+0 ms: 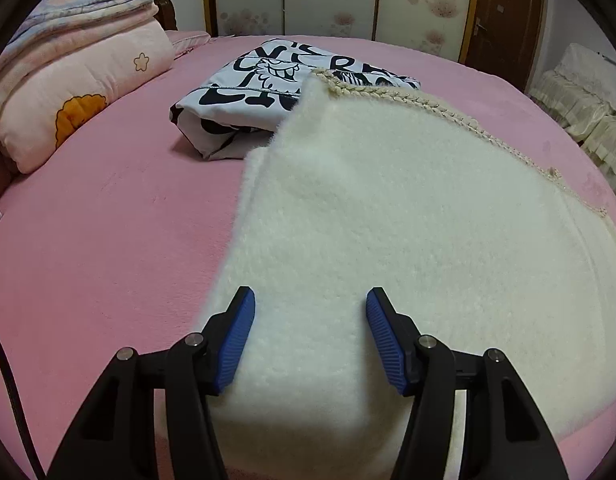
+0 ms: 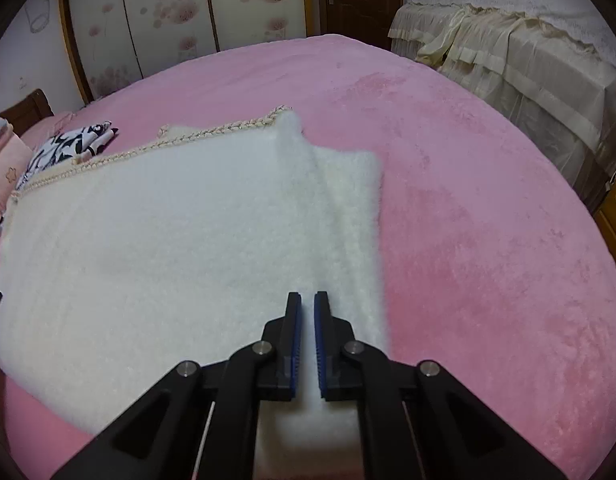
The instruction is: Fold large clothes
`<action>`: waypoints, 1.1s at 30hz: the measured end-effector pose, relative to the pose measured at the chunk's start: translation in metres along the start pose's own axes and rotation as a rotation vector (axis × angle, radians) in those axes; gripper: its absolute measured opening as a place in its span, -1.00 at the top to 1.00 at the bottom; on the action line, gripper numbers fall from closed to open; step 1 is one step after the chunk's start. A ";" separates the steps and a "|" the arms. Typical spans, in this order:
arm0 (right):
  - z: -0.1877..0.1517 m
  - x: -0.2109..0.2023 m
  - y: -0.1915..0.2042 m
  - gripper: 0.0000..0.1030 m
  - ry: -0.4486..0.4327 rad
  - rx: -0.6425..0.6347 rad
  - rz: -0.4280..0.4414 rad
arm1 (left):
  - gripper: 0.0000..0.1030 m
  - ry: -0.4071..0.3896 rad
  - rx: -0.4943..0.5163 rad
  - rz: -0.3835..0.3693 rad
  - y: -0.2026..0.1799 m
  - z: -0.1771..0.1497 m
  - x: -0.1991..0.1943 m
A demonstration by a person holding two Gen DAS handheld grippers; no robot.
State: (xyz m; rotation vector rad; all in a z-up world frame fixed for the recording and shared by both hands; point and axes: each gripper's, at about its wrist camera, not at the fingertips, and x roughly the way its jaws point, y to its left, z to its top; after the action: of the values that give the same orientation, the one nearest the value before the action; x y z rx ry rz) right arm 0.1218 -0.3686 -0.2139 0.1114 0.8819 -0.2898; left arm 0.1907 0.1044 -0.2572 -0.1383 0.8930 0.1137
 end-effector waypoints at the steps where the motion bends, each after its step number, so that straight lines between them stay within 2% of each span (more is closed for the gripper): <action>1: 0.000 0.002 0.004 0.84 0.001 -0.010 -0.023 | -0.12 0.001 -0.005 0.002 0.000 0.000 0.000; 5: 0.001 0.006 0.016 0.82 0.004 -0.022 -0.076 | -0.12 0.018 0.000 -0.001 0.000 0.003 0.001; 9: 0.001 0.006 0.015 0.81 0.007 -0.019 -0.066 | -0.22 0.057 -0.013 -0.023 0.000 0.007 0.001; 11: 0.003 0.006 0.015 0.80 0.037 -0.013 -0.069 | -0.26 0.079 -0.028 -0.035 0.000 0.012 -0.001; 16: 0.015 -0.002 0.026 0.63 0.124 -0.008 -0.083 | -0.28 0.084 -0.014 -0.061 -0.007 0.022 -0.029; 19: 0.017 -0.021 0.032 0.58 0.133 0.020 -0.052 | -0.43 0.070 0.007 -0.088 -0.011 0.026 -0.057; 23: 0.019 -0.059 0.050 0.50 0.105 0.016 0.004 | -0.47 0.048 0.003 -0.153 -0.012 0.029 -0.100; 25: 0.020 -0.078 0.060 0.24 0.089 0.013 0.029 | -0.51 0.038 -0.004 -0.176 -0.012 0.030 -0.118; 27: 0.021 -0.100 0.070 0.12 0.051 0.010 0.066 | -0.53 0.027 -0.007 -0.188 -0.013 0.028 -0.136; 33: 0.021 -0.154 0.103 0.11 -0.037 -0.030 0.152 | -0.55 -0.007 -0.039 -0.250 -0.009 0.012 -0.177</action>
State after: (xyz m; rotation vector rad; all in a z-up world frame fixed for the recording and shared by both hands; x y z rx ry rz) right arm 0.0755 -0.2433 -0.0838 0.1438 0.8358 -0.1367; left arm 0.0917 0.0903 -0.1108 -0.2846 0.8597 -0.1015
